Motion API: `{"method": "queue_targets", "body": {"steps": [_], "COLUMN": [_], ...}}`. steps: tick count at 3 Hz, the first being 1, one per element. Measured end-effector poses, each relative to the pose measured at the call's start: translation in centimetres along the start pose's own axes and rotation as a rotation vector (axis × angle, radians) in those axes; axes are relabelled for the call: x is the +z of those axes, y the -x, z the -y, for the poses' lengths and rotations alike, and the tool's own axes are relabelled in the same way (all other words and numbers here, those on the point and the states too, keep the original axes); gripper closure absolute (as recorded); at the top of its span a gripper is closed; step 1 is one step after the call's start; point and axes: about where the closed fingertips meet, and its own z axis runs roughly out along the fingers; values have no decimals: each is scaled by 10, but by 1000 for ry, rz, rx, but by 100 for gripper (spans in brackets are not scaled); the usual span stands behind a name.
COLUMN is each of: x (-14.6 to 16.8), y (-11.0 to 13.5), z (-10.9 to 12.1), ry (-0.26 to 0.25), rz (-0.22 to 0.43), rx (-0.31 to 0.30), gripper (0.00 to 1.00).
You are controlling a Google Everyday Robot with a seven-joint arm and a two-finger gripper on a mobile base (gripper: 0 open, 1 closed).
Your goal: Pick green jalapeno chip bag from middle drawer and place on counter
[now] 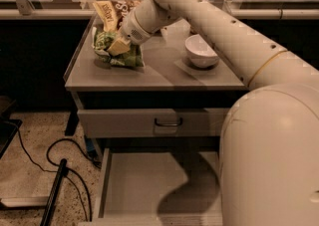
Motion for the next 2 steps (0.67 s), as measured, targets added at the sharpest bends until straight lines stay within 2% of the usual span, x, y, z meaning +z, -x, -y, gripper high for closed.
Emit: {"method": "queue_targets", "body": {"steps": [1, 2], "x": [0, 0], "y": [0, 0], "z": [0, 0], "ry": [0, 0], "rz": [0, 0], "rx": [0, 0], "gripper": [11, 0]}}
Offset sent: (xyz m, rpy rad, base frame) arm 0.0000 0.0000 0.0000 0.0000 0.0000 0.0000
